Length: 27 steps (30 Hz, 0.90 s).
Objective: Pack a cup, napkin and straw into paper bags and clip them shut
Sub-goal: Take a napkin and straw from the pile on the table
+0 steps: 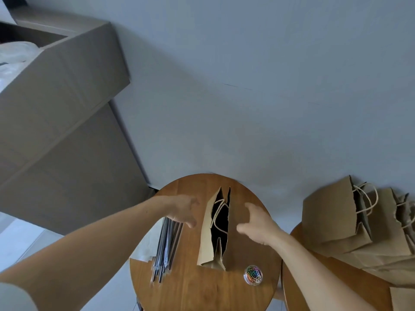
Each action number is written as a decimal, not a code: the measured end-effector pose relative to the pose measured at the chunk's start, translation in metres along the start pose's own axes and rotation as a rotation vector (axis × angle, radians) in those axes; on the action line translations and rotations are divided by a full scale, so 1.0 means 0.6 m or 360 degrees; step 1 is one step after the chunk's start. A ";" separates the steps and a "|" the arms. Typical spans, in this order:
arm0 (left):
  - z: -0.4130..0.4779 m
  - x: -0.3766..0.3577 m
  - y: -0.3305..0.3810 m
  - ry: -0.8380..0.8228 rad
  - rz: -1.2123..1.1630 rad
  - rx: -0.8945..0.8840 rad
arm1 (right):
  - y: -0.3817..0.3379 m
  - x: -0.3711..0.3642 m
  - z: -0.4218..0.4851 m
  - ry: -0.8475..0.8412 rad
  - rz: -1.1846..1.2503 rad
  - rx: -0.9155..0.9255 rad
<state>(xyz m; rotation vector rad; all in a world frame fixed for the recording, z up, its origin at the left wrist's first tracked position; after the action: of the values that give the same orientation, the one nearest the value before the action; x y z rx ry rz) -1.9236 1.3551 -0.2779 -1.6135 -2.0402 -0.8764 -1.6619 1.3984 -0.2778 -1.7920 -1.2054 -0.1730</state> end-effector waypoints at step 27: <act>0.059 -0.111 -0.349 0.0444 -0.0637 0.0704 | -0.175 -0.436 0.267 -0.0039 0.0116 -0.0196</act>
<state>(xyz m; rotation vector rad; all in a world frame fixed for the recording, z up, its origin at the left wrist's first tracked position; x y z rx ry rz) -2.1052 1.3020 -0.3946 -0.8197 -2.1860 -0.6618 -1.9344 1.3569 -0.4490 -1.9473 -1.1662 -0.1872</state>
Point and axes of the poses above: each hand's wrist, its own z-axis towards the middle knuckle, its own x-axis out of the back of the hand, y = z × x, the point moved 1 cm from there along z, towards the middle knuckle, and after that the axes turned 13 degrees about z, right-handed, at the moved point
